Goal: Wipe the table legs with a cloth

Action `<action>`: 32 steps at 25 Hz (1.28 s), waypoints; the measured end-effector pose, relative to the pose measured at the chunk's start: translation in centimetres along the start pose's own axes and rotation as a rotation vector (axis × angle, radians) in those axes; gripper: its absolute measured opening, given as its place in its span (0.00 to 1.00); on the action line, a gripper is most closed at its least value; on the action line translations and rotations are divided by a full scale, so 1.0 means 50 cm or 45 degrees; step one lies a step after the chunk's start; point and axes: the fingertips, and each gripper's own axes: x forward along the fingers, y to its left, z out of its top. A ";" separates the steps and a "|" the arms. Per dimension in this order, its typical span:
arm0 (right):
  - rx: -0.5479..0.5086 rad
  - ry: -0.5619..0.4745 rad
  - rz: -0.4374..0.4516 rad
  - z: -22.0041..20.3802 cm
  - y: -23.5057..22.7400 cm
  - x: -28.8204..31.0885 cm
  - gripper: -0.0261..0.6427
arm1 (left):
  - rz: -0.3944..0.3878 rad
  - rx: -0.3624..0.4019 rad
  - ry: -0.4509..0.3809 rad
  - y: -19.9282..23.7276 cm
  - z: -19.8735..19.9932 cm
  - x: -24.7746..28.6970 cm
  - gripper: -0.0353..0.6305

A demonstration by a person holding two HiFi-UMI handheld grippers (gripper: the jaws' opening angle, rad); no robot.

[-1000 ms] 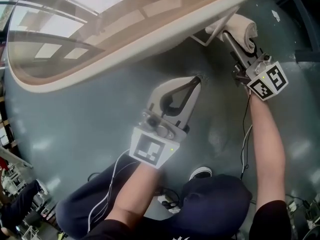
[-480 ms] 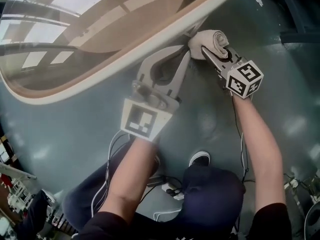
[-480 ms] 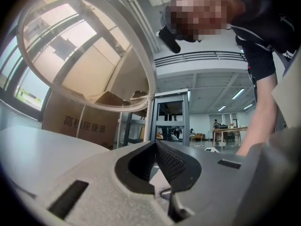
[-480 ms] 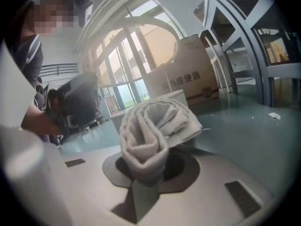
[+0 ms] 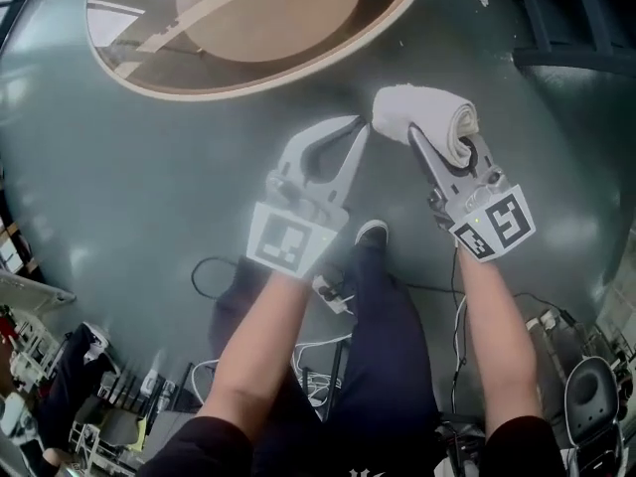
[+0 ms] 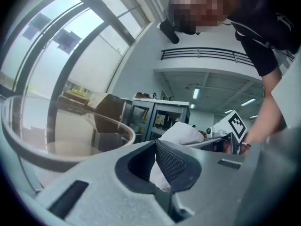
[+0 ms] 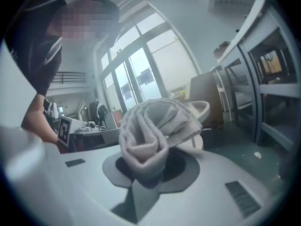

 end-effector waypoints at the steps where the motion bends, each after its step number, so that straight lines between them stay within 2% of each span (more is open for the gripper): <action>1: -0.015 0.006 0.008 0.049 0.031 -0.025 0.15 | -0.015 0.004 0.009 -0.026 0.052 -0.009 0.06; 6: -0.009 0.061 0.029 0.299 0.169 -0.189 0.15 | -0.093 0.017 0.056 -0.168 0.337 -0.069 0.06; 9: -0.013 0.079 0.047 0.469 0.263 -0.330 0.15 | -0.157 0.086 0.084 -0.281 0.527 -0.136 0.06; 12: -0.094 0.066 0.075 0.638 0.354 -0.453 0.15 | -0.250 0.207 0.094 -0.373 0.704 -0.188 0.06; 14: -0.153 0.029 0.079 0.740 0.408 -0.510 0.15 | -0.317 0.264 0.076 -0.406 0.818 -0.215 0.06; 16: -0.186 -0.006 0.070 0.824 0.467 -0.559 0.15 | -0.360 0.263 0.020 -0.425 0.926 -0.259 0.06; 19: -0.238 -0.065 0.016 0.930 0.539 -0.608 0.15 | -0.363 0.242 -0.054 -0.417 1.054 -0.336 0.06; 22: -0.275 -0.153 -0.132 1.019 0.586 -0.641 0.15 | -0.445 0.262 -0.144 -0.388 1.149 -0.394 0.06; 25: -0.243 -0.234 -0.351 1.076 0.634 -0.685 0.15 | -0.646 0.291 -0.186 -0.375 1.202 -0.441 0.06; 28: -0.187 -0.262 -0.529 1.086 0.696 -0.683 0.15 | -0.806 0.343 -0.178 -0.346 1.230 -0.486 0.06; 32: -0.060 -0.289 -0.626 1.051 0.786 -0.636 0.15 | -0.901 0.354 -0.120 -0.289 1.224 -0.546 0.06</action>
